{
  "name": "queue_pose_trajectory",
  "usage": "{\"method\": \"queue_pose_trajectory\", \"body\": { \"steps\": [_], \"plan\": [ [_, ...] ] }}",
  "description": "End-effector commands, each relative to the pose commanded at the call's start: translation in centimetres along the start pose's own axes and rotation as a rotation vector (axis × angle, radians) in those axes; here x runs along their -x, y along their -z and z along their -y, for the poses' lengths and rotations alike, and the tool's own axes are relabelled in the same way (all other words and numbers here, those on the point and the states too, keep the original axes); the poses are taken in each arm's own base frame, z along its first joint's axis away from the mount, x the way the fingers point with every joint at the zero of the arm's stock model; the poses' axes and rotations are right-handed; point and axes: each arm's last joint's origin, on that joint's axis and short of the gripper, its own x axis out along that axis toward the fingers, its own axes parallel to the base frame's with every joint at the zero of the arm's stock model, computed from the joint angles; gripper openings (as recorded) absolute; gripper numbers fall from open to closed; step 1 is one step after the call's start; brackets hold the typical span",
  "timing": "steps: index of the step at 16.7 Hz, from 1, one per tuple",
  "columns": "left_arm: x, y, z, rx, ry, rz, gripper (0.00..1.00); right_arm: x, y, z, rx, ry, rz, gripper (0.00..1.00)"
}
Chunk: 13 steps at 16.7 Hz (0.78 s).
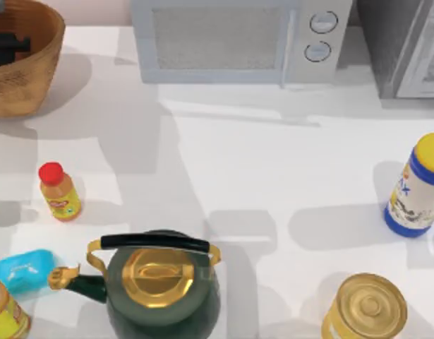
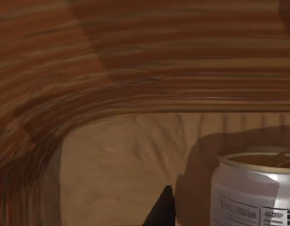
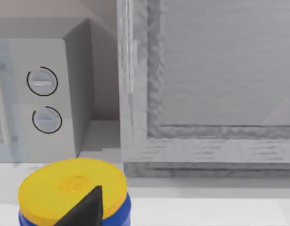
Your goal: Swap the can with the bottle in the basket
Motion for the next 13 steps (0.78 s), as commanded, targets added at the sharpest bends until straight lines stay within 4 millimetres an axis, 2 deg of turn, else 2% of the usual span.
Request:
{"method": "queue_pose_trajectory", "body": {
  "steps": [4,12,13],
  "plan": [
    [0.0,0.0,0.0,0.000,0.000,0.000,0.02,0.0,0.0,0.0,0.000,0.000,0.000,1.00],
    [0.0,0.0,0.0,0.000,0.000,0.000,0.00,0.0,0.0,0.0,0.000,0.000,0.000,1.00],
    [1.7,-0.5,-0.1,-0.005,-0.011,0.038,0.00,0.0,0.0,0.0,0.000,0.000,0.000,1.00]
  ]
}}
